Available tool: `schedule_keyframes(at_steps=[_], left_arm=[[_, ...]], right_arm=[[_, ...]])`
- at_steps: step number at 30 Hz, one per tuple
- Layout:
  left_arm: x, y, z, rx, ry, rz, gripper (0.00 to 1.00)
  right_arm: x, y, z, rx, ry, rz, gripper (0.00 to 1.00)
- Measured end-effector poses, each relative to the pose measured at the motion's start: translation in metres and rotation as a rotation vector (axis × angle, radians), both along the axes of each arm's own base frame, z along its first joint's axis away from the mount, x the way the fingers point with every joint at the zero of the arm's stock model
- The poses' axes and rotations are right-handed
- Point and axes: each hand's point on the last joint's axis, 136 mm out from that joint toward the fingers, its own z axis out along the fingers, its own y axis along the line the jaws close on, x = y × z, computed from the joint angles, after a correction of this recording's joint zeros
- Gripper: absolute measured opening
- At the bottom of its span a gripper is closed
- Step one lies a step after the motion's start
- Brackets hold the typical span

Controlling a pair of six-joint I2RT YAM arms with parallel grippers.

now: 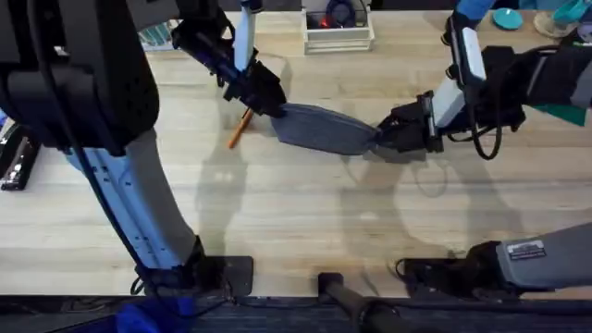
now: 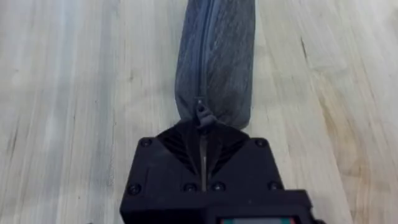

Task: Unzip the bag, pick up the pens from the table one at a time and place them inside, then zip the bag closed.

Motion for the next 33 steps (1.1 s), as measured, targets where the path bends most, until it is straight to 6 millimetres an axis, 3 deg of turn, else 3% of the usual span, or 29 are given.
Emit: schedule_keyframes(at_steps=[8,18,33], left_arm=[[0.000,0.000,0.000,0.000,0.000,0.000,0.042],[0.000,-0.001,0.000,-0.004,-0.002,0.001,0.042],[0.001,0.000,0.000,-0.003,-0.003,0.001,0.042]], right_arm=[[-0.002,-0.003,0.001,0.007,0.020,-0.015,0.029],[-0.007,-0.025,0.009,0.077,0.112,-0.123,0.031],[-0.002,-0.019,0.027,0.197,0.091,-0.137,0.031]])
